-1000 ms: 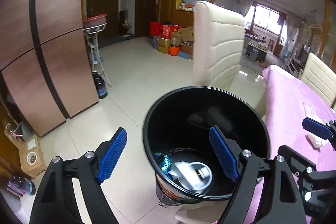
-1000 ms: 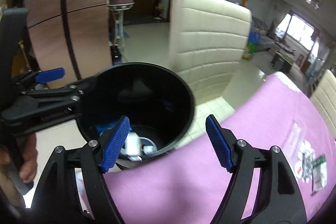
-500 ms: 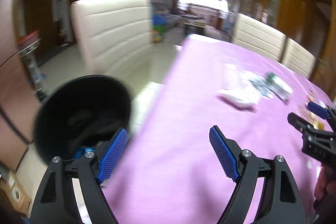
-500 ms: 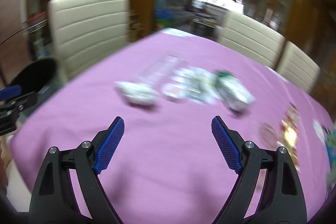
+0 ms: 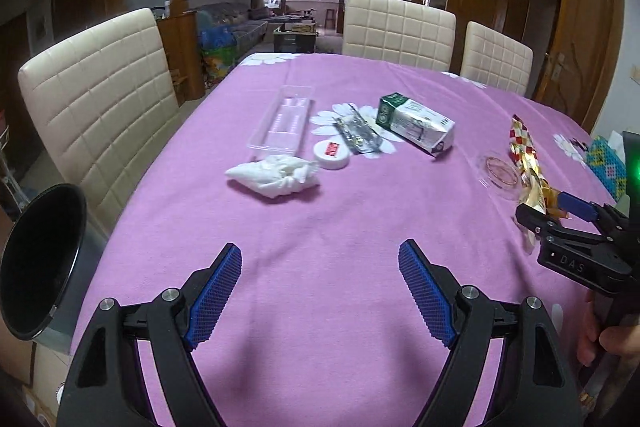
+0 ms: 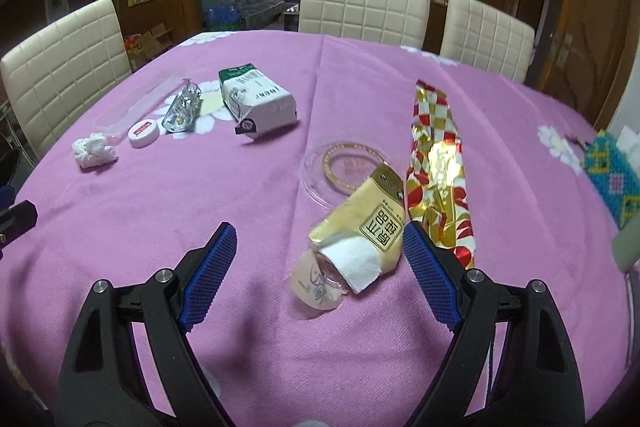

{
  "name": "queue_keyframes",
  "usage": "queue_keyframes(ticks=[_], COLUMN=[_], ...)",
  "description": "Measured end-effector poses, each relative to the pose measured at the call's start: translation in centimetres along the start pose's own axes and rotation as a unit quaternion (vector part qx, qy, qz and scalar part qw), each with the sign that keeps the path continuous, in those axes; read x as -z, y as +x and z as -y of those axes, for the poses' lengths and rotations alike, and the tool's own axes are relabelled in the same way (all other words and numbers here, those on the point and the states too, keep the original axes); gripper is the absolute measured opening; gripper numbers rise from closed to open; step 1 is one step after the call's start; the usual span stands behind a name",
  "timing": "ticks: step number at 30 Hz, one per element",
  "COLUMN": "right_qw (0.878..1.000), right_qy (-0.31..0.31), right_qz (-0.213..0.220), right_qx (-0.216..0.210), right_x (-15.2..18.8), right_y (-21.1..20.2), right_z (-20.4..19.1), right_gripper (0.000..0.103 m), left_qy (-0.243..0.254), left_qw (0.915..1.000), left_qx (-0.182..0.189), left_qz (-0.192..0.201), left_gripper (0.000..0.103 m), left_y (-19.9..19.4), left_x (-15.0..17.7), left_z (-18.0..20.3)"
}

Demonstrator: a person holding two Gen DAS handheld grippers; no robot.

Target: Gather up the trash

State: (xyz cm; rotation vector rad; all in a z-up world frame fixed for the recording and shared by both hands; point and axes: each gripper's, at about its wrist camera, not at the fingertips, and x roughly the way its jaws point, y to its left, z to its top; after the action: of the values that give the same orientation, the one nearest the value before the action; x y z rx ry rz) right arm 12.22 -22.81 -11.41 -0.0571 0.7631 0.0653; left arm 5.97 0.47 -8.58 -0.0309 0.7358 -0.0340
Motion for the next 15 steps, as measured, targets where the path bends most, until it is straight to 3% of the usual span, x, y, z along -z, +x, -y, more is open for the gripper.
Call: queue_keyframes(ticks=[3, 8, 10, 15], right_qw=[1.0, 1.0, 1.0, 0.999], right_qy=[0.007, 0.011, 0.01, -0.005], right_qz=[-0.018, -0.021, -0.022, -0.014], right_qx=[-0.014, -0.018, -0.018, -0.039], right_x=[0.2, 0.2, 0.2, 0.1], right_y=[1.2, 1.8, 1.9, 1.2], right_z=[0.4, 0.7, 0.8, -0.2], right_gripper=[0.071, 0.06, 0.045, 0.021], left_qy=[0.006, 0.009, 0.009, -0.005], left_qw=[1.0, 0.9999, 0.9999, 0.9999], left_qx=[0.0, -0.001, -0.003, -0.004], left_qz=[-0.003, -0.008, -0.007, -0.011], left_gripper=[0.079, 0.079, 0.079, 0.079], left_y=[0.3, 0.7, 0.8, 1.4], left_x=[0.0, 0.1, 0.0, -0.4], left_z=[0.9, 1.5, 1.4, 0.2])
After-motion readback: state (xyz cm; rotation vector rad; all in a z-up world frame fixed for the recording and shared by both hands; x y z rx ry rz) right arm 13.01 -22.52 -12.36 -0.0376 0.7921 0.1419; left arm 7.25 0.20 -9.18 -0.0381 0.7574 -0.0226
